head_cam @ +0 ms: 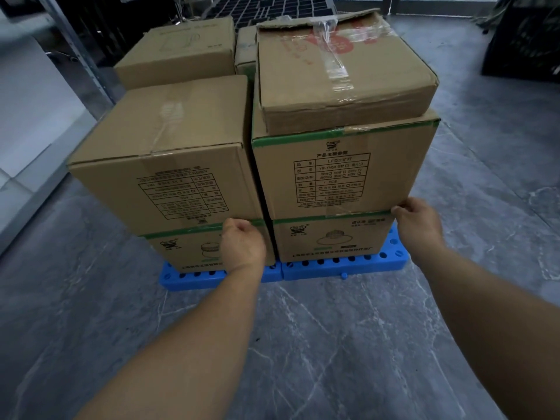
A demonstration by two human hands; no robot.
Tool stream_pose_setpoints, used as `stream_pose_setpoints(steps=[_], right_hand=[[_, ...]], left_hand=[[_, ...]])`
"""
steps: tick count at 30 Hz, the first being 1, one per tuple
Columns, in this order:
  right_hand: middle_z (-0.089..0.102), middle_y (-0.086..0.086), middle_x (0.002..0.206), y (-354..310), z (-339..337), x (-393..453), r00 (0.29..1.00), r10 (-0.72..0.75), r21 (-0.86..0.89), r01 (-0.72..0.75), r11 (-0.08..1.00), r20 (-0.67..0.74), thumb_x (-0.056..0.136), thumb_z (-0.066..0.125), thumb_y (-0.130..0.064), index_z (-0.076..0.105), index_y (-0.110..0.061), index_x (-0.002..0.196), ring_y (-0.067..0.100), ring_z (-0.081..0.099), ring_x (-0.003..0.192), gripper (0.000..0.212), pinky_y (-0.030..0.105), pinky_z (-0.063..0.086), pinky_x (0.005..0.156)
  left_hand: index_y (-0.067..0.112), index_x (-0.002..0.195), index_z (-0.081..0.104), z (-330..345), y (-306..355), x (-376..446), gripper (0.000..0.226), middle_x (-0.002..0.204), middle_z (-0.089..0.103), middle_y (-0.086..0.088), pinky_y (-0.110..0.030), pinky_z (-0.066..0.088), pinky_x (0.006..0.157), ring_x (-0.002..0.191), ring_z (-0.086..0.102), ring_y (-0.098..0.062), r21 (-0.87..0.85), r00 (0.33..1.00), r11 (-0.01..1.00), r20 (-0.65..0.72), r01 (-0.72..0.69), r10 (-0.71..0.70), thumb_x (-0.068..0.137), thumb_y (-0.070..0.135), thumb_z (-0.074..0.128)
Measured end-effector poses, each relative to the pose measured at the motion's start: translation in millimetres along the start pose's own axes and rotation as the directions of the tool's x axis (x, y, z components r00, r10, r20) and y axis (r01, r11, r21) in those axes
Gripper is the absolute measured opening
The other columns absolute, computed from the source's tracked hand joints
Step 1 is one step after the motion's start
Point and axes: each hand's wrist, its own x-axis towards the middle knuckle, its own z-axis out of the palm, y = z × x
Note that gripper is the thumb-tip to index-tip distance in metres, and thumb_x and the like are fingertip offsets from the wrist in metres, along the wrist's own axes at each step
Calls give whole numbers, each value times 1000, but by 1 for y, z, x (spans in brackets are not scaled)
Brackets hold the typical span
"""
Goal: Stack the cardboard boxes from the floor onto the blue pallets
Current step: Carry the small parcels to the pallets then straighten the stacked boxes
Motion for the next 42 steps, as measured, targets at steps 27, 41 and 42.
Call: stream_pose_setpoints(steps=[27, 41, 42], right_hand=[[58, 1, 93, -10, 9, -1, 999, 24, 10, -23, 1000, -36, 92, 45, -8, 56, -17, 110, 19, 53, 76, 22, 37, 45, 67], [54, 11, 100, -10, 8, -8, 997, 75, -118, -73, 990, 13, 91, 46, -8, 47, -5, 123, 25, 52, 76, 32, 34, 42, 60], [52, 13, 98, -9, 8, -10, 993, 116, -159, -112, 981, 14, 91, 47, -10, 45, -2, 122, 25, 51, 75, 32, 35, 41, 61]], left_hand=[[21, 136, 40, -89, -64, 98, 45, 128, 53, -2, -30, 40, 99, 104, 51, -16, -240, 977, 949, -11, 203, -212, 95, 4, 33], [21, 150, 5, -85, -65, 89, 68, 150, 30, -8, -41, 34, 108, 128, 39, -28, -93, 963, 958, 29, 270, -269, 92, -1, 34], [18, 150, 6, -82, -65, 88, 67, 149, 30, -10, -41, 34, 108, 128, 39, -30, -63, 950, 948, 21, 312, -311, 92, 1, 36]])
